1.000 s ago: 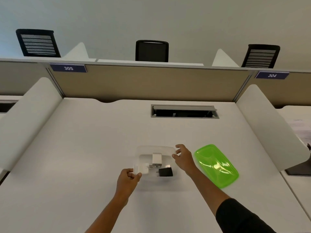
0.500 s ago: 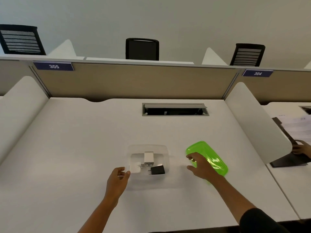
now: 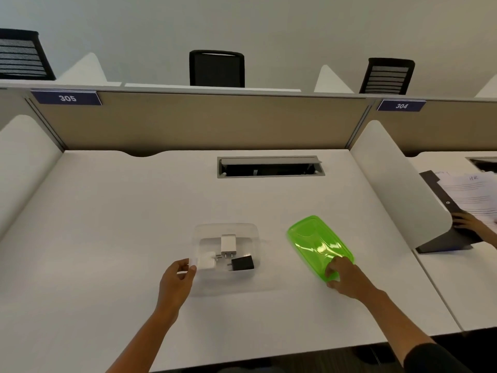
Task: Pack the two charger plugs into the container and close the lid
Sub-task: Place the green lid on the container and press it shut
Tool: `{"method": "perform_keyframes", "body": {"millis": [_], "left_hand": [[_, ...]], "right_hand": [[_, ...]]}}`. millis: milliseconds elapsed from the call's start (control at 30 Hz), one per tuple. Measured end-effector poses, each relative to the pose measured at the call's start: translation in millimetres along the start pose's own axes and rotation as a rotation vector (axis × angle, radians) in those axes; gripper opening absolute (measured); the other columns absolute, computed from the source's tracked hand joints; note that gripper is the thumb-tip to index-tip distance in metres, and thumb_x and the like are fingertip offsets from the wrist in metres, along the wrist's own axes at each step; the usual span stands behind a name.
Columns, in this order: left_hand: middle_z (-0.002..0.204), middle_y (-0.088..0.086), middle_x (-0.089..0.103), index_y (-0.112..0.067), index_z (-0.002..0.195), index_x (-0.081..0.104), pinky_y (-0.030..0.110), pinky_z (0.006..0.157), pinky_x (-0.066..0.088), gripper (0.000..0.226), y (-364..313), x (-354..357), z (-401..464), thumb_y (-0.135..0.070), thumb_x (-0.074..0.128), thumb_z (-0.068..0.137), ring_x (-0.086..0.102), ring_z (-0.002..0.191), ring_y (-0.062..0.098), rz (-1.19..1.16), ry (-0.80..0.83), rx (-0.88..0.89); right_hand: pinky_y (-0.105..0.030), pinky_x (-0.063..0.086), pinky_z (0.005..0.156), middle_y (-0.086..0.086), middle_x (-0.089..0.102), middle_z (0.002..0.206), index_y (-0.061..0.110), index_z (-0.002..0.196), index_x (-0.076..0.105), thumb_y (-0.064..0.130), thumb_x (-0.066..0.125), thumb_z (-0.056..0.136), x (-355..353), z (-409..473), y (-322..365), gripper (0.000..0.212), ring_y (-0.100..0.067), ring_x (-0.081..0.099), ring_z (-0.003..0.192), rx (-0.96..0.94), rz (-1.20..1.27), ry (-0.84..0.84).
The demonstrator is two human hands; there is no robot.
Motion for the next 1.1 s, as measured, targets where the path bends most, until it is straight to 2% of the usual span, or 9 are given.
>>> {"method": "perform_keyframes", "body": {"millis": [267,367,467,533,667,767,900,967,1100], "left_hand": [[0.123,0.008,0.071,-0.016,0.139,0.061,0.036,0.09,0.055,0.04,-1.2,-0.1,-2.2,-0.029,0.065,0.102,0.07,0.111,0.028,0.005,0.008,-0.005],[0.121,0.006,0.071,-0.016,0.14,0.061,0.035,0.089,0.054,0.04,-2.3,-2.7,-3.7,-0.028,0.066,0.102,0.07,0.108,0.025,0.001,-0.001,0.005],[0.125,0.003,0.067,-0.018,0.142,0.059,0.032,0.084,0.053,0.043,-5.8,-6.6,-4.4,-0.028,0.067,0.101,0.067,0.103,0.02,-0.002,-0.026,0.017],[0.133,0.005,0.064,-0.019,0.144,0.057,0.034,0.087,0.055,0.047,-11.7,-10.0,-4.2,-0.027,0.069,0.099,0.066,0.108,0.022,-0.01,-0.059,0.035],[0.14,0.005,0.058,-0.021,0.145,0.054,0.042,0.106,0.053,0.051,-34.5,-16.4,-6.3,-0.023,0.072,0.097,0.06,0.123,0.021,-0.024,-0.142,0.132],[0.134,0.002,0.061,-0.022,0.145,0.055,0.044,0.111,0.053,0.05,-58.8,-14.1,-10.2,-0.02,0.071,0.098,0.06,0.124,0.017,-0.075,-0.127,0.213],[0.129,-0.001,0.067,-0.022,0.146,0.055,0.023,0.095,0.057,0.051,-99.7,-4.6,-16.9,-0.021,0.072,0.098,0.068,0.117,0.012,-0.11,-0.051,0.328],[0.127,-0.005,0.069,-0.026,0.147,0.055,0.013,0.082,0.058,0.053,-116.0,1.0,-18.2,-0.023,0.072,0.098,0.07,0.11,0.002,-0.142,0.01,0.346],[0.13,-0.01,0.069,-0.031,0.153,0.051,0.008,0.08,0.057,0.059,-133.3,3.9,-18.0,-0.026,0.072,0.098,0.069,0.111,-0.005,-0.167,0.098,0.38]], "right_hand": [[-0.038,0.048,0.098,-0.002,0.069,0.114,0.011,0.108,0.075,0.02,0.078,0.091,-1.3,2.6,16.6,0.019,-0.026,0.063,0.115,-0.132,-0.066,-0.11],[-0.046,0.05,0.087,-0.003,0.07,0.1,0.009,0.099,0.072,0.009,0.077,0.089,-27.3,-0.9,32.5,0.011,-0.034,0.067,0.101,-0.241,-0.018,-0.349],[-0.048,0.053,0.079,-0.004,0.068,0.097,0.007,0.101,0.067,0.002,0.075,0.09,-64.5,-1.1,44.0,0.014,-0.032,0.068,0.09,-0.295,0.116,-0.57],[-0.042,0.054,0.078,0.0,0.064,0.097,0.01,0.104,0.061,0.004,0.068,0.096,-90.3,1.3,50.9,0.013,-0.025,0.065,0.087,-0.31,0.273,-0.663],[-0.015,0.05,0.08,0.007,0.064,0.099,0.022,0.112,0.056,0.011,0.06,0.103,-137.6,2.2,67.8,0.014,-0.001,0.062,0.089,-0.289,0.498,-0.833],[-0.011,0.051,0.081,0.002,0.068,0.101,0.021,0.116,0.057,0.015,0.058,0.105,-166.1,-1.4,94.0,0.012,-0.006,0.067,0.094,-0.348,0.648,-0.919],[-0.033,0.063,0.073,-0.008,0.072,0.098,0.016,0.119,0.06,0.021,0.058,0.107,-180.0,2.2,136.6,0.013,-0.027,0.075,0.087,-0.416,0.982,-0.891],[-0.035,0.065,0.065,-0.009,0.073,0.093,0.017,0.117,0.063,0.024,0.06,0.106,-176.7,8.1,154.8,0.013,-0.028,0.076,0.079,-0.384,1.153,-0.853],[-0.031,0.062,0.054,-0.004,0.076,0.083,0.023,0.107,0.071,0.026,0.064,0.103,-149.4,31.1,180.4,0.009,-0.021,0.076,0.065,-0.222,1.368,-0.732]]}}
Point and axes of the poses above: each hand's wrist, its own z-axis towards the middle knuckle, its own x-axis out of the palm, y = z × x, the point moved 8 cm from there along z, towards the middle knuckle
